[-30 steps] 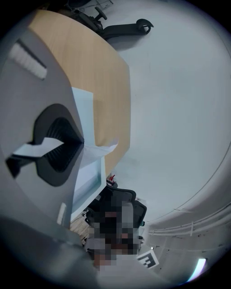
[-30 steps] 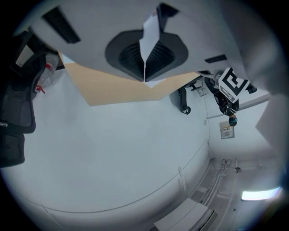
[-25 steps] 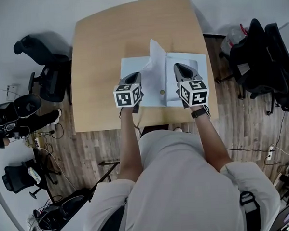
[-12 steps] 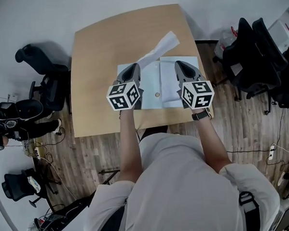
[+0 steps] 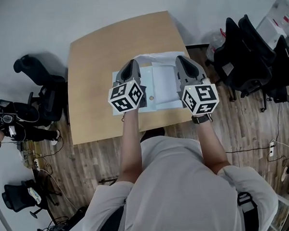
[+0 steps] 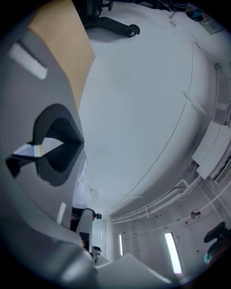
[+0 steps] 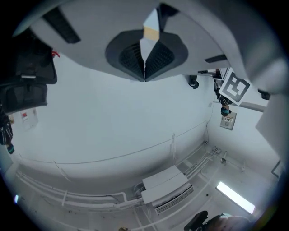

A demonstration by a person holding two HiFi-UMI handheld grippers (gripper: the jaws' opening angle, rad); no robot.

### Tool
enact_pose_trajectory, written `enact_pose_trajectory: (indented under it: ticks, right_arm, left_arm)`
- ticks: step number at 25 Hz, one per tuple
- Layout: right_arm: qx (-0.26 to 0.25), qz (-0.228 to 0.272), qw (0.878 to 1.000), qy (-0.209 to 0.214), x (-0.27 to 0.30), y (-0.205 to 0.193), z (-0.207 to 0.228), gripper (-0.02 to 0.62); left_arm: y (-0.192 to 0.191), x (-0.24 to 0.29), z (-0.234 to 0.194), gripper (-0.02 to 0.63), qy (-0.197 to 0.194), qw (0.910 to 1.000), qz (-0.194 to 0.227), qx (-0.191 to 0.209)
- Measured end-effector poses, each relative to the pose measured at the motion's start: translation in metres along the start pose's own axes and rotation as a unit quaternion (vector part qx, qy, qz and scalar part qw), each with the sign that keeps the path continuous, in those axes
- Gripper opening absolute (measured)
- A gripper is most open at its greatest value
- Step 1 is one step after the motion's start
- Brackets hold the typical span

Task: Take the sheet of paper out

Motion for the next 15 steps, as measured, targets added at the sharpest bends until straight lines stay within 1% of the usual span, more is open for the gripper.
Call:
enact_pose_trajectory:
  ticks: [6,11,15]
  right_arm:
    - [-0.036,-0.013,0.999,-0.026,-0.024,-0.002,0.003,0.012]
    - [-0.04,-0.014,0.998,-0.038,-0.04,-0.003,0.005,0.012]
    - [-0.039,-0.012,0.998,-0.042,-0.052,-0.005,0.002,0.012]
  left_arm:
    - [0.003,-0.005,0.021,0.008,-0.003,0.9999,0.011,0.009]
    - [0.007,-0.012,0.037,0.008,-0.011,0.9996,0.018,0.02]
    - [0.007,-0.023,0.046,0.008,-0.015,0.9988,0.018,0.042]
Point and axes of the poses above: the fingertips, and each gripper's own axes: x forward along the fingers, z to its right, y out of its top, the point moved 2 cm from there along -x, backward along the fingers, and after that the axes turned 15 degrees about x, right-handed, at the moved point
